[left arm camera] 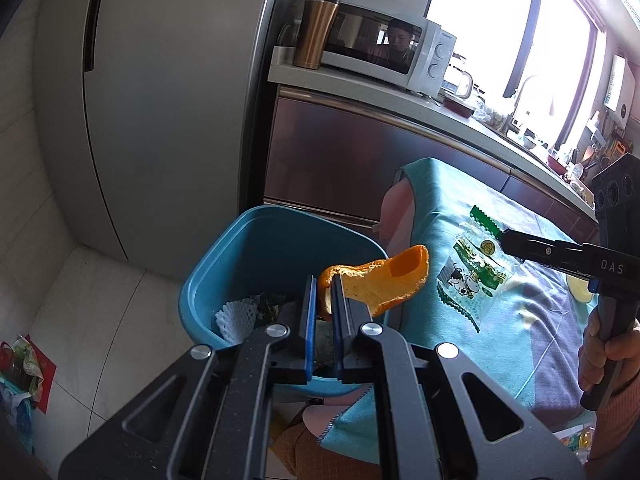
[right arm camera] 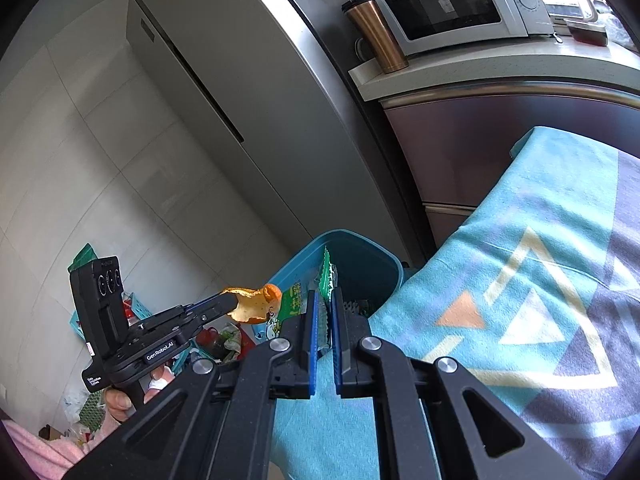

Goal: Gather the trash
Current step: 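Carry the orange peel and green wrapper over the wastebasket with both grippers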

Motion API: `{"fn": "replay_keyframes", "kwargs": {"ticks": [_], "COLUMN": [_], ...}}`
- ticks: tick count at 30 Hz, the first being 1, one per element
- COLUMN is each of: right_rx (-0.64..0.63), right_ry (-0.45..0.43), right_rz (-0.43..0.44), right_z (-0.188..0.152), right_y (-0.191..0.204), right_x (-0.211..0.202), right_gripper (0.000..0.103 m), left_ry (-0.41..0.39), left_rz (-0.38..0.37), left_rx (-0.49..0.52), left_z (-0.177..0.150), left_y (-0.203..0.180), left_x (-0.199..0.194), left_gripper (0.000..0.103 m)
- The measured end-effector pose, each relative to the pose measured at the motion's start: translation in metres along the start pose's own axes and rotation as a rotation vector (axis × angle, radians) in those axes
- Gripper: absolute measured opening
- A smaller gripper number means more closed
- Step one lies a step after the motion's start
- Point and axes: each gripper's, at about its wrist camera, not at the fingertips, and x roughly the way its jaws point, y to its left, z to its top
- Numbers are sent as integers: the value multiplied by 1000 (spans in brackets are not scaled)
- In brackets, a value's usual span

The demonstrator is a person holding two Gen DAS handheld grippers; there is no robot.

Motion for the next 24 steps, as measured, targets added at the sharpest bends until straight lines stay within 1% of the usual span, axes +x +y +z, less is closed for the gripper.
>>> {"fn": "replay_keyframes", "kwargs": {"ticks": [24], "right_rx": [25], "right_ry": [69], "right_rz": [-35], "right_z": [11], "right_y": [-1], "right_x": [41], "right_gripper": [5], "left_ry": [47], "left_rz": [56], "left_rx": [-33], "left_z": [-5], "left_y": [13], "left_x": [28], "left_gripper": [7]}}
